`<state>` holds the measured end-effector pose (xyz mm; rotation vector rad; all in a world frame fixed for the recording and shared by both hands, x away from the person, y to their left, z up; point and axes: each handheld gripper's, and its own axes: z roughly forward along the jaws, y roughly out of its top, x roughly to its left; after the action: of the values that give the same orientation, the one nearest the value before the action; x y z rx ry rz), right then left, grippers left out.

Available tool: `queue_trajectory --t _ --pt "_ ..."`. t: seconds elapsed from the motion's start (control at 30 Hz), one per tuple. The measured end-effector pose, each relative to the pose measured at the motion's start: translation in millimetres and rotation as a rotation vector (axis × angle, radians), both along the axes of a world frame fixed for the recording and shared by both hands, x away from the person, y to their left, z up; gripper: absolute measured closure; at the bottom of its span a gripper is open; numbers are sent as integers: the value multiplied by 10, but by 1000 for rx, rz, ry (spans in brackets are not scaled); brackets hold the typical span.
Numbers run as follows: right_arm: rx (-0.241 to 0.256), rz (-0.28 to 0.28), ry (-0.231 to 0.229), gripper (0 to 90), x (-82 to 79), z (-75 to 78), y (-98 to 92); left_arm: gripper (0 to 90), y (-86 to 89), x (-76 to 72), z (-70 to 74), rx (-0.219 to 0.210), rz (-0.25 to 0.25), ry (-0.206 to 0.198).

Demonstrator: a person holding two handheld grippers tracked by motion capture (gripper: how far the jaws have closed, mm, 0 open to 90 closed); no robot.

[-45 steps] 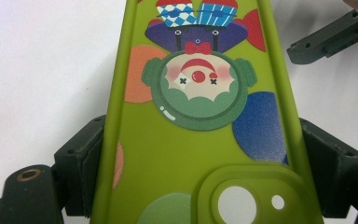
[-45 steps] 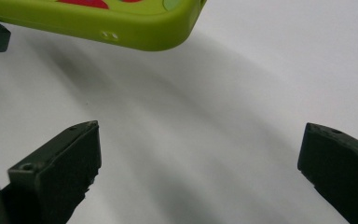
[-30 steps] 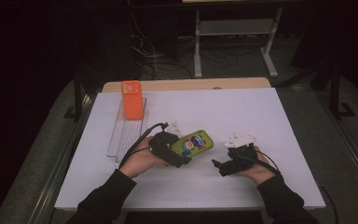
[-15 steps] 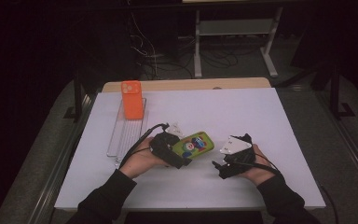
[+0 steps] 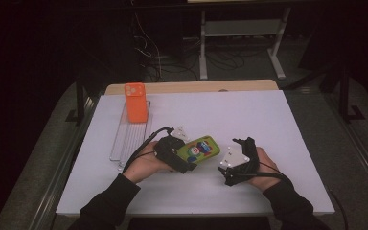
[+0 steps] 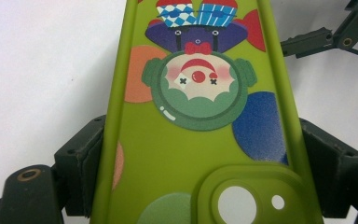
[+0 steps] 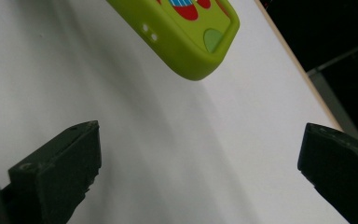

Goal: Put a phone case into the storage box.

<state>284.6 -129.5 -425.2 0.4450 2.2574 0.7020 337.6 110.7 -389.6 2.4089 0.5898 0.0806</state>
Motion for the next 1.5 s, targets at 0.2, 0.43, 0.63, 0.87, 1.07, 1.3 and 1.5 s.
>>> queue_trajectory --t 0.2,0.43,0.63,0.87,1.07,1.3,1.5 --pt "-79 24 -82 0 -36 -15 52 151 -15 -11 -11 -16 13 8" --pt "-183 60 -190 0 -69 -31 109 151 -14 -14 -11 -9 17 18" --pt "-232 68 -254 0 -108 -63 172 151 -1 3 -11 14 0 15" --pt "-347 118 -362 0 -138 -81 235 151 -6 -2 -13 9 13 19" --pt "-389 133 -420 0 -157 -100 277 151 5 10 -7 16 6 19" --pt "-420 140 -486 19 -196 -114 352 151 11 11 1 9 8 19" --pt "-437 153 -549 92 -196 -107 416 151 5 9 -4 14 7 20"
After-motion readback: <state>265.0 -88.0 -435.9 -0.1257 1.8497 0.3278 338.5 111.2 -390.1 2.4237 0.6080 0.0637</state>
